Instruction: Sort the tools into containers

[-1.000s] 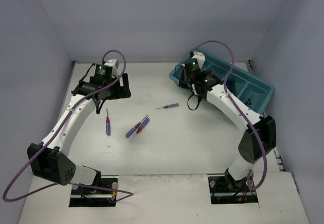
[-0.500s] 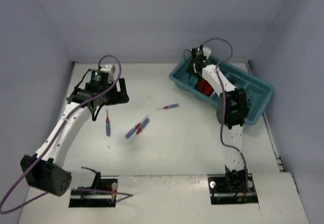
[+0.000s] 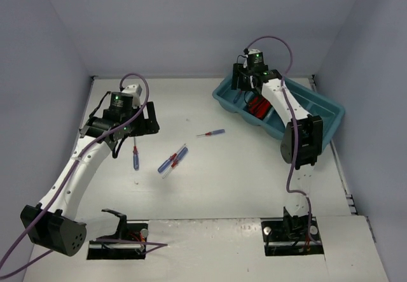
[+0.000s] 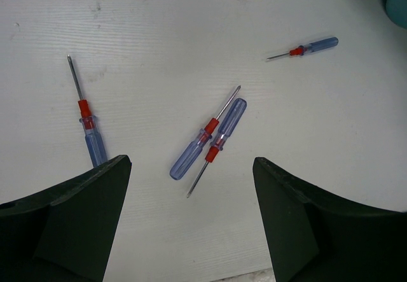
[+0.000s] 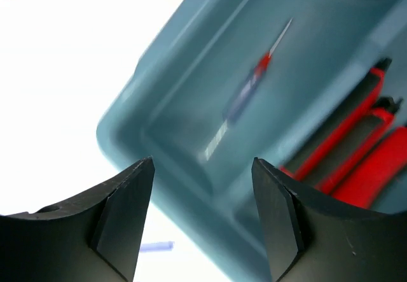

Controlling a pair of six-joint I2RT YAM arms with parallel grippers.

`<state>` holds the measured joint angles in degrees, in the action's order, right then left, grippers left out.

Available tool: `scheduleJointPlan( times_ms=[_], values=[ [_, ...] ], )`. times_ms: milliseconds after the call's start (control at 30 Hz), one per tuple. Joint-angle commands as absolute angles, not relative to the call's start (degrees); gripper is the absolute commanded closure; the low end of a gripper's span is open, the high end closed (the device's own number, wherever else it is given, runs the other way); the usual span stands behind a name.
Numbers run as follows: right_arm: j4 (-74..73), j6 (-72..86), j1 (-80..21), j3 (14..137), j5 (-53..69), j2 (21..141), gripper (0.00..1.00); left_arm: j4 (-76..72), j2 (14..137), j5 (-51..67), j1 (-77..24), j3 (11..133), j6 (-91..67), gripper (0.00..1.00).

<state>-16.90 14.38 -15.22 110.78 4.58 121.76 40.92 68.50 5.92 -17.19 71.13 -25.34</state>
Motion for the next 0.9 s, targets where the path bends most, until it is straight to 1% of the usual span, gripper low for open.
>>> scheduleJointPlan(
  times_ms=[0,100,300,867],
  values=[
    [-15.29,-4.91,-19.25,102.42,13.93,111.2,0.36,39.38,67.92,5.11,-17.23,71.71,-22.74,0.24],
    [-15.37,-10.99,-21.51,96.79,15.58,108.68,0.31,39.3,68.03,4.7,-17.23,72.05,-21.33,0.24],
    [-15.56,-16.0,-25.59,90.0,19.59,109.18,0.27,39.37,67.66,3.16,-17.23,72.42,-20.74,0.24],
    [-15.74,-17.75,-27.86,93.68,20.13,122.09,0.25,39.55,65.48,2.46,-17.23,69.96,-20.48,0.24]
  ],
)
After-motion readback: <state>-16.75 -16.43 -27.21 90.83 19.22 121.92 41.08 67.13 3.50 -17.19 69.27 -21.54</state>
